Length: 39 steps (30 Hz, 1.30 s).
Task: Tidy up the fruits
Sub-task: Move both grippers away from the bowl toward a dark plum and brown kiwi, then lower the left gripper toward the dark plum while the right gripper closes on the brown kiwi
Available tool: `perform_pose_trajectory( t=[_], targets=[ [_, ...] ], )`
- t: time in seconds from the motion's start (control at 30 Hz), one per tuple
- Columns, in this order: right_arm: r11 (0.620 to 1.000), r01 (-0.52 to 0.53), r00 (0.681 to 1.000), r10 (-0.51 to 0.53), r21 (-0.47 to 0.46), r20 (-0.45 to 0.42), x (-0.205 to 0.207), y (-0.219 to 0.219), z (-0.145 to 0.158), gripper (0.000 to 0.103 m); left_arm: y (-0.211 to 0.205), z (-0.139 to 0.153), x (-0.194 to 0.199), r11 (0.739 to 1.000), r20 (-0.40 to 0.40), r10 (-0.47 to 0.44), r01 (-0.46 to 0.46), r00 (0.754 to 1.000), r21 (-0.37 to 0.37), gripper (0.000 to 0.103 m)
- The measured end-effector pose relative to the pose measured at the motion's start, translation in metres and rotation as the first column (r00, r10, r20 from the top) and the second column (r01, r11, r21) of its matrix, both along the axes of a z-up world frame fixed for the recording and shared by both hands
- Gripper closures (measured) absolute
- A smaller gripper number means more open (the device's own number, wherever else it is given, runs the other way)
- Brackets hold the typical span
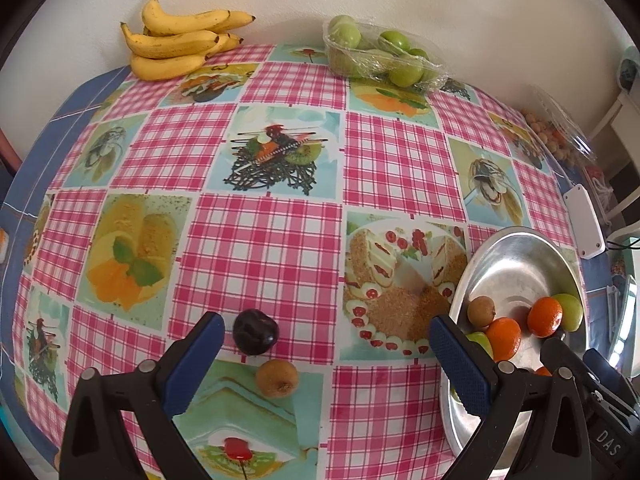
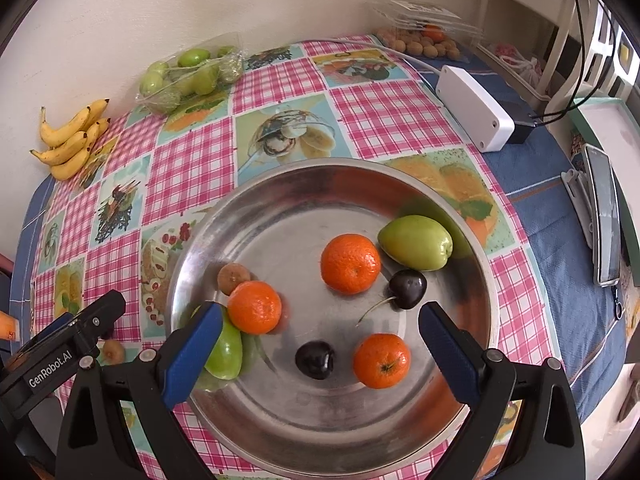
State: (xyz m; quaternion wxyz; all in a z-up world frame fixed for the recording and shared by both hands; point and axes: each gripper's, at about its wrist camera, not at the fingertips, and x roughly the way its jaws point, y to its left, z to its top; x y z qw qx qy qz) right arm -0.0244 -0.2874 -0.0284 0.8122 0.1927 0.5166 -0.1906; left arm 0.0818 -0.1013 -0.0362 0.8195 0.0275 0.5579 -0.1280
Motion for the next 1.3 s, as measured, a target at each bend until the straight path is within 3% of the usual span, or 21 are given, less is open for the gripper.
perform_pose_trajectory(
  t=[0.47, 0.7, 1.3],
  targets=[
    [0.989, -0.146, 0.989, 0.146, -0.026, 0.008, 0.018, 0.062, 0.008, 0.005, 0.06, 0.015, 0.013, 0.996, 0.019, 0.076, -0.075, 0.997, -0.056, 0.0],
    [0.973, -0.225, 0.974, 0.226, -0.044, 0.004, 0.028, 0.097, 0.012, 0.005, 0.088, 0.019, 0.016, 0.993, 0.029, 0.116, -0.115, 0.993, -0.037, 0.0],
    [0.952, -0.306, 0.952, 0.306, -0.014, 0.007, 0.047, 0.141, 0.013, 0.005, 0.145, 0.013, 0.02, 0.974, -0.013, 0.22, -0.221, 0.975, -0.05, 0.0]
  ],
)
